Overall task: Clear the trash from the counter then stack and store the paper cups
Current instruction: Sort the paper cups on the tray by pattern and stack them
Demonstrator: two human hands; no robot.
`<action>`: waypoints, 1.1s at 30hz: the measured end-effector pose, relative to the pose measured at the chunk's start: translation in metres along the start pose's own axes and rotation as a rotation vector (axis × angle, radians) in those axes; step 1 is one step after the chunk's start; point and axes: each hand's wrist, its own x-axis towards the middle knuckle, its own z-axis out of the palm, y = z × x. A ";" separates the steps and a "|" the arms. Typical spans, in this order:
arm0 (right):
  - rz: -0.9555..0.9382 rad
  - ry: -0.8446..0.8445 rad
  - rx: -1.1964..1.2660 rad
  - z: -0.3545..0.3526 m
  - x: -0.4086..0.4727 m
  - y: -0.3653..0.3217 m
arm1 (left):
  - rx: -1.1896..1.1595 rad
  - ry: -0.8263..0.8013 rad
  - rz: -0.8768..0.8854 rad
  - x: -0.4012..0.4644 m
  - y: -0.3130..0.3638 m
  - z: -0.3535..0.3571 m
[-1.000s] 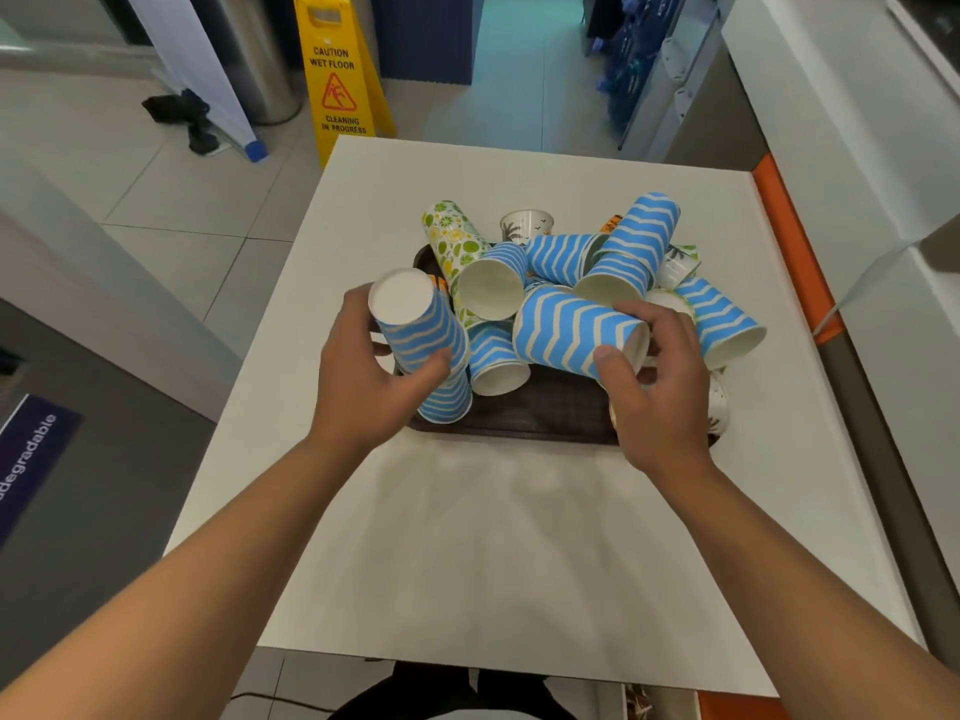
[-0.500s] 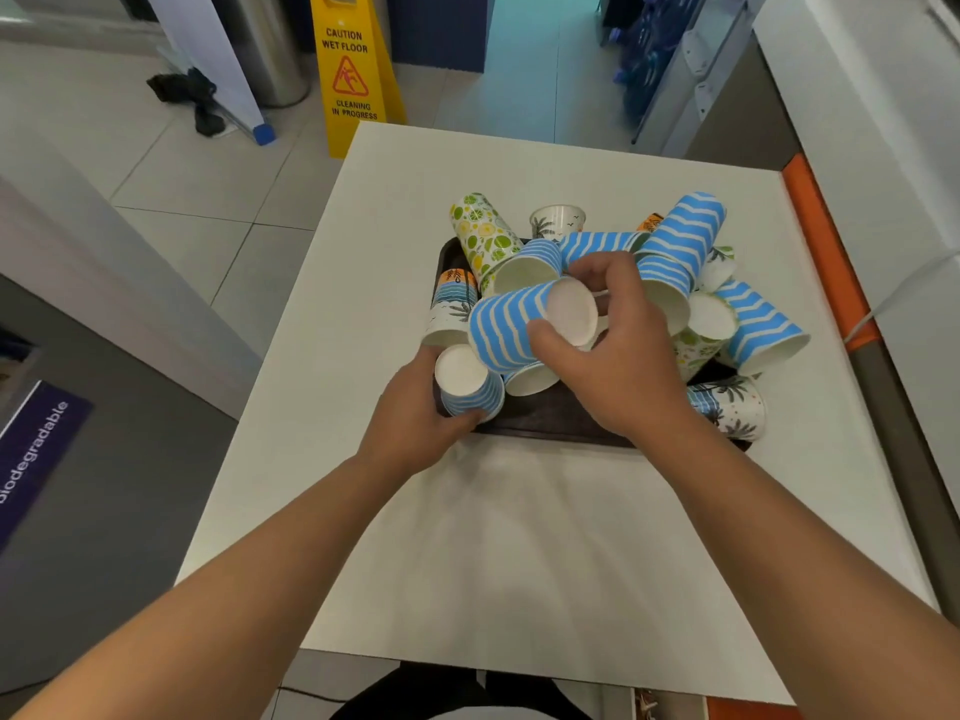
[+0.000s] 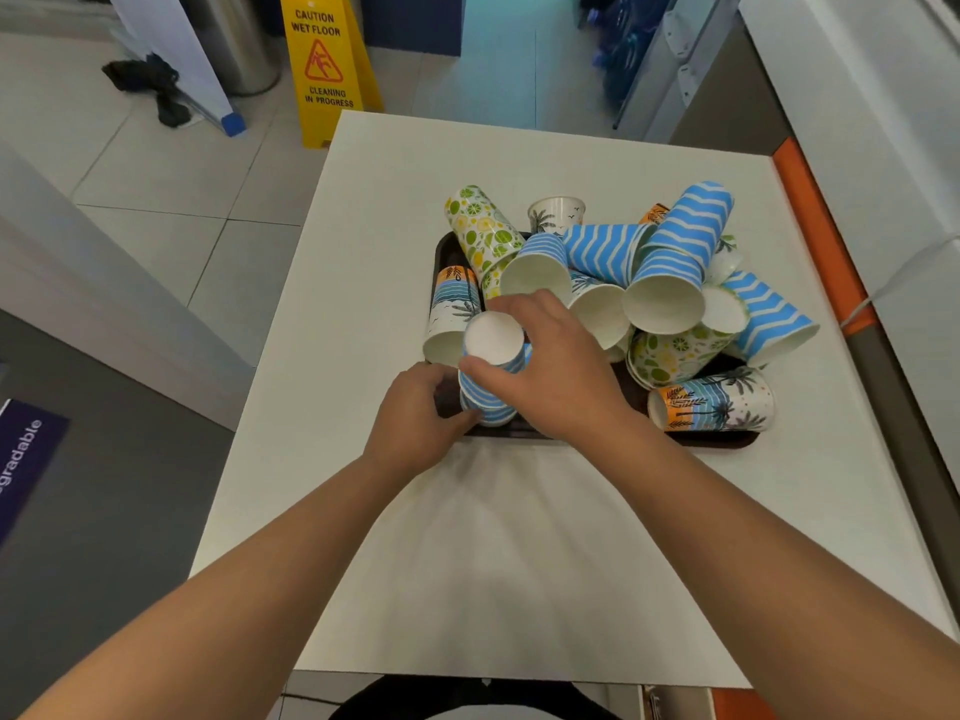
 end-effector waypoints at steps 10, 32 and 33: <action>0.152 0.029 -0.032 0.009 -0.013 0.021 | -0.103 0.181 0.001 0.022 0.012 -0.049; 0.351 -0.040 -0.238 0.011 -0.006 0.066 | 0.150 -0.067 -0.093 0.133 0.111 -0.015; 0.354 -0.042 -0.237 0.010 -0.007 0.067 | 0.155 -0.084 -0.093 0.133 0.111 -0.016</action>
